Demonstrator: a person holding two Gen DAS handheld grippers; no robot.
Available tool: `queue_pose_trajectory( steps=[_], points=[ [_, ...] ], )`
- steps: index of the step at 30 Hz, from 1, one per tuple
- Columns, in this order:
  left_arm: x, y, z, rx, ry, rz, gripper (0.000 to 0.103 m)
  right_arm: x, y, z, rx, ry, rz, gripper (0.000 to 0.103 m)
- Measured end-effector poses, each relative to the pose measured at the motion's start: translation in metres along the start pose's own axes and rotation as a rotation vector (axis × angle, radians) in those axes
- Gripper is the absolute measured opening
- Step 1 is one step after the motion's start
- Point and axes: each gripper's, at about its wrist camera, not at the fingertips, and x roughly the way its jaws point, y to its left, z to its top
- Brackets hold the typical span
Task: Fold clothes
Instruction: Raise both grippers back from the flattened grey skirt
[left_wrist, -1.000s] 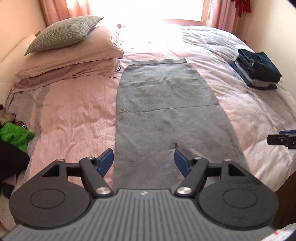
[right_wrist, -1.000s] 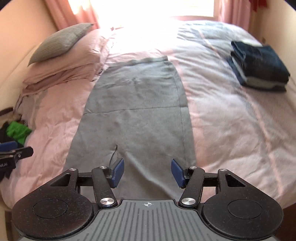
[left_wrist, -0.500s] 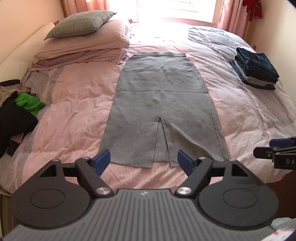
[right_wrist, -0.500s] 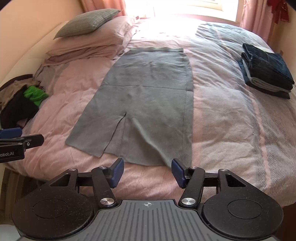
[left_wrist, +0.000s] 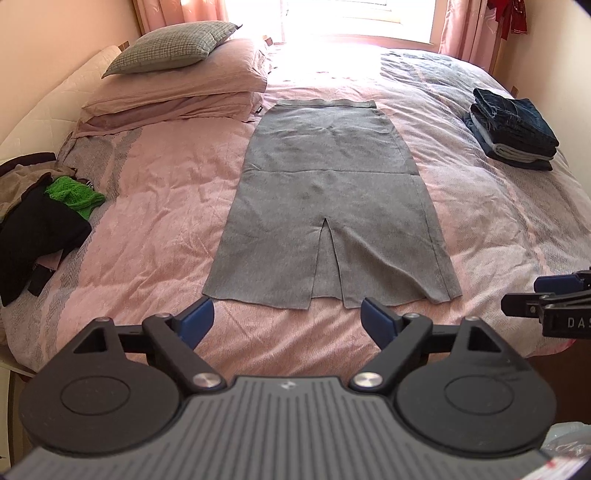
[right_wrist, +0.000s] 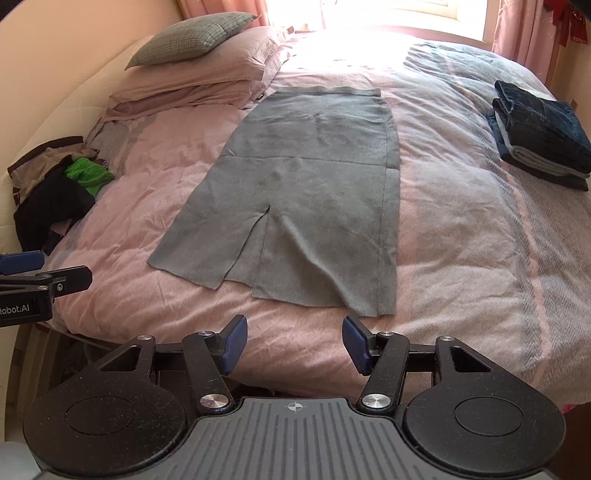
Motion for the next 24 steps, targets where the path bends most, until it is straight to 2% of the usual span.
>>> queue_pose_trajectory(
  steps=[10, 15, 20, 24],
  points=[
    [0.005, 0.007, -0.006, -0.003, 0.007, -0.003, 0.085, -0.002, 0.004, 0.000, -0.024, -0.036, 0.021, 0.054],
    [0.023, 0.011, -0.004, 0.009, 0.041, -0.007, 0.086, 0.004, 0.006, 0.001, -0.090, -0.115, 0.024, 0.054],
    [0.058, 0.021, -0.004, 0.026, 0.109, -0.006, 0.086, 0.034, 0.011, 0.000, -0.177, -0.117, 0.023, 0.054],
    [0.095, 0.031, -0.003, 0.032, 0.170, -0.016, 0.086, 0.079, 0.020, -0.002, -0.240, -0.078, 0.003, 0.053]
  ],
)
